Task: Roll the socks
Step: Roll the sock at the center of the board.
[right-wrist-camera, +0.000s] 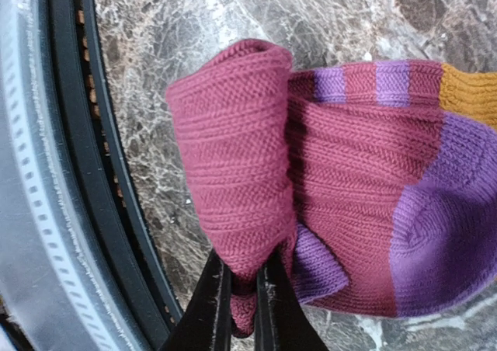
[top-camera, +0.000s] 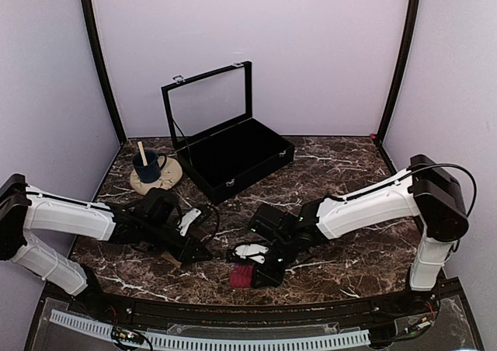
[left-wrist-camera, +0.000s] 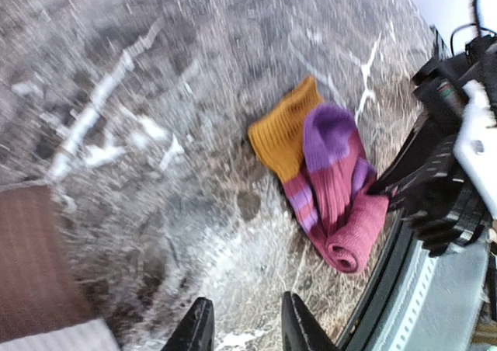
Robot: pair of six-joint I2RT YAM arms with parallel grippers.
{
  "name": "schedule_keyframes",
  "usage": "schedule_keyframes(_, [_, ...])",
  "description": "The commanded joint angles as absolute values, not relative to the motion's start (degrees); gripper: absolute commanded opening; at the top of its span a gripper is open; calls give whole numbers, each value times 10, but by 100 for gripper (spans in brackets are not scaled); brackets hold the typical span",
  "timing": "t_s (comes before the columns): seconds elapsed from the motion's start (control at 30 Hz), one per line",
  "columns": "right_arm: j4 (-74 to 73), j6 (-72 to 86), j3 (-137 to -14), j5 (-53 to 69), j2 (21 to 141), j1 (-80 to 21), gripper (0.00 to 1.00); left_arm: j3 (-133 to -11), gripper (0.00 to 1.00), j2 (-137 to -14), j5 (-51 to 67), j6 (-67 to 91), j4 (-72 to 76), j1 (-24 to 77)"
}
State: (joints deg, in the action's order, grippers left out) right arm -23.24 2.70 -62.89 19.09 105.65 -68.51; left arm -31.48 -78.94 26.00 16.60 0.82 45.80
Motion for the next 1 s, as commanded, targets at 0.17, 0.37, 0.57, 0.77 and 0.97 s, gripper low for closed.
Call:
schedule_keyframes(0.17, [-279, 38, -622, 350, 1112, -627, 0, -315, 33, -725, 118, 151, 23, 555])
schedule_keyframes(0.37, [-313, 17, -634, 413, 1144, -592, 0, -341, 35, -748, 43, 111, 5, 626])
schedule_keyframes(0.57, [-334, 1, -644, 440, 1160, -572, 0, -347, 37, -749, -9, 44, 20, 680])
schedule_keyframes(0.77, [-353, -8, -653, 454, 1175, -566, 0, -367, 37, -775, -14, -39, 27, 715])
schedule_keyframes(0.97, [-363, -13, -657, 456, 1177, -563, 0, -417, 37, -832, -6, -98, 3, 737])
